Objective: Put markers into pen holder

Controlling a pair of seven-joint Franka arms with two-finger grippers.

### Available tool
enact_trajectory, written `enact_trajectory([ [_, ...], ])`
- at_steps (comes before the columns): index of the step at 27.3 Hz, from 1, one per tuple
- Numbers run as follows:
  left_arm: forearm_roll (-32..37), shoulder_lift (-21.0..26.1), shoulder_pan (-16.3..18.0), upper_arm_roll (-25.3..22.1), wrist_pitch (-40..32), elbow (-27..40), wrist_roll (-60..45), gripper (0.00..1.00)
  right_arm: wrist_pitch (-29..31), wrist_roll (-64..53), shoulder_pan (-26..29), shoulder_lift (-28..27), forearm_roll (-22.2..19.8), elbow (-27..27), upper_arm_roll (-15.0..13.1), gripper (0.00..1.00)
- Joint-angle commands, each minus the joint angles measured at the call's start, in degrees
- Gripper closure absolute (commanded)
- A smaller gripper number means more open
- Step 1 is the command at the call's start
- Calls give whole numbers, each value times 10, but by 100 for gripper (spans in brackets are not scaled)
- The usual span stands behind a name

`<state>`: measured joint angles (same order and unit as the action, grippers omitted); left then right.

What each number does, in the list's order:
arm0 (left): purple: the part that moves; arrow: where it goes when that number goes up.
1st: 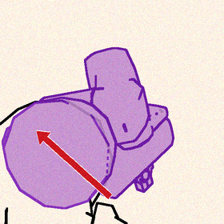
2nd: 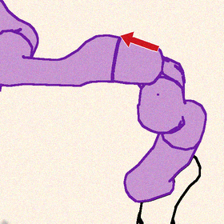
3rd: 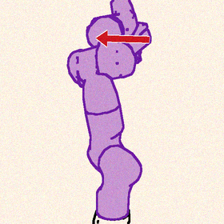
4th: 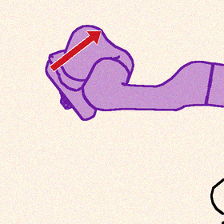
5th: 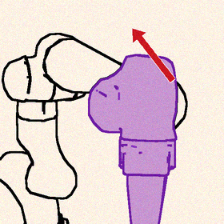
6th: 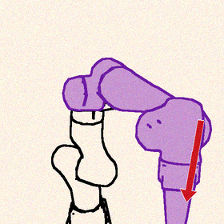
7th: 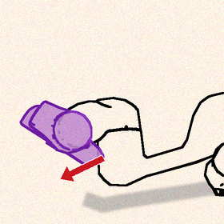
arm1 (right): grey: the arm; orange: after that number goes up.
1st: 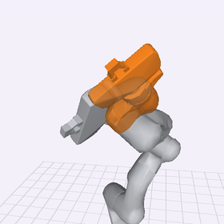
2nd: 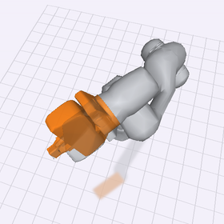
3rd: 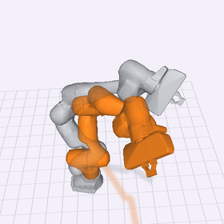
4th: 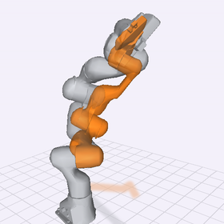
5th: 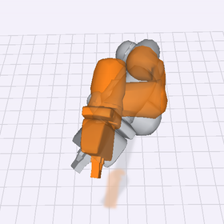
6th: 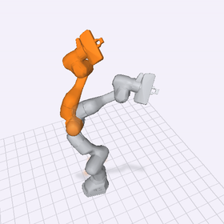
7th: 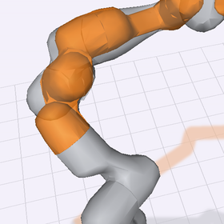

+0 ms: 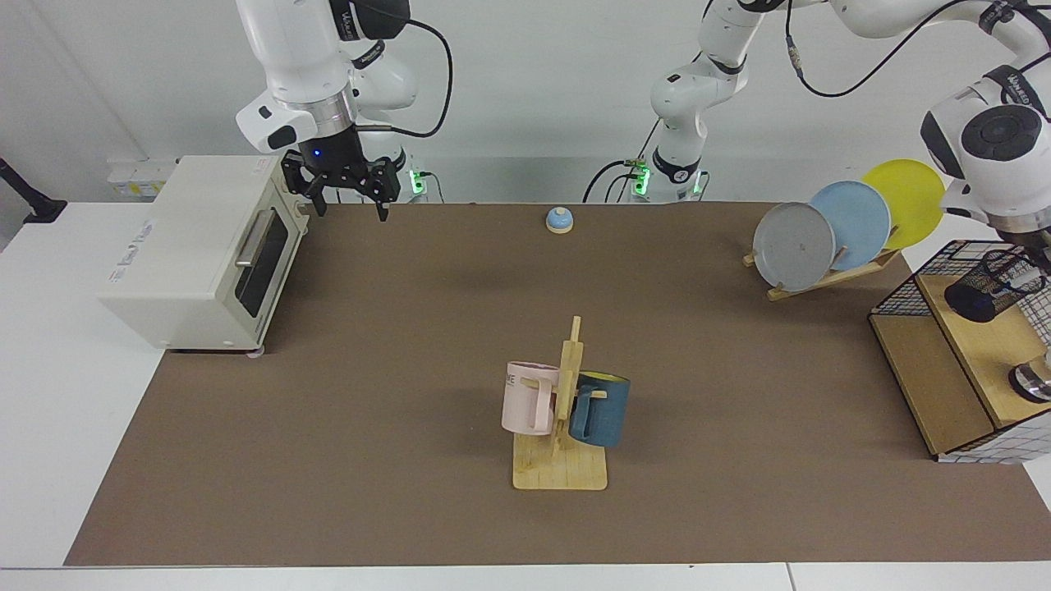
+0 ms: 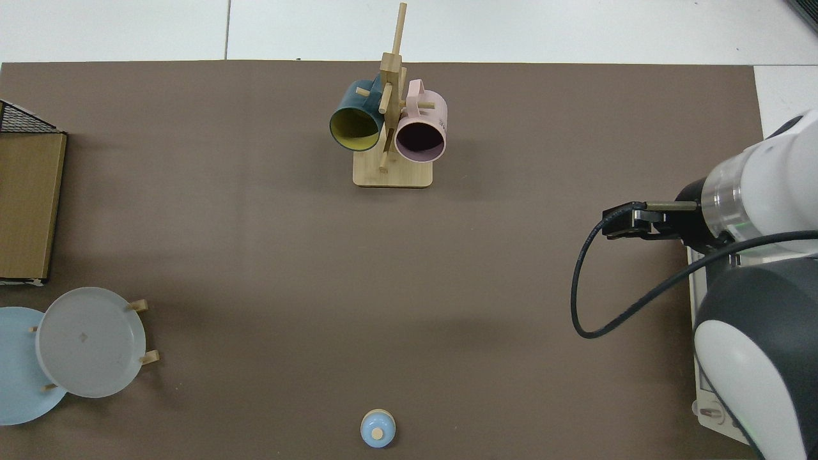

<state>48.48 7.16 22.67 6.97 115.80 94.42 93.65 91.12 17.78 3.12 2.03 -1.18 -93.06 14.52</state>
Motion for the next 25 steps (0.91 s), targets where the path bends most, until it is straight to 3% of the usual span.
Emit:
enact_trajectory([
  [1, -72, -27, -39, -21, -50, -32, 11, 16, 10, 7, 10, 9, 4, -9, 7, 0],
  [4, -126, -42, -54, -28, -79, -46, 6, 0, 10, 7, 10, 9, 4, -9, 7, 0],
  [8, -181, -53, -69, -28, -116, -62, -1, 0, 10, 7, 10, 9, 4, -9, 7, 0],
  [14, -205, -65, -97, -24, -171, -68, -81, 0, 10, 7, 10, 9, 4, -8, 7, 0],
  [25, -341, -93, -149, -23, -262, -66, -338, 0, 10, 7, 10, 9, 4, -9, 7, 0],
])
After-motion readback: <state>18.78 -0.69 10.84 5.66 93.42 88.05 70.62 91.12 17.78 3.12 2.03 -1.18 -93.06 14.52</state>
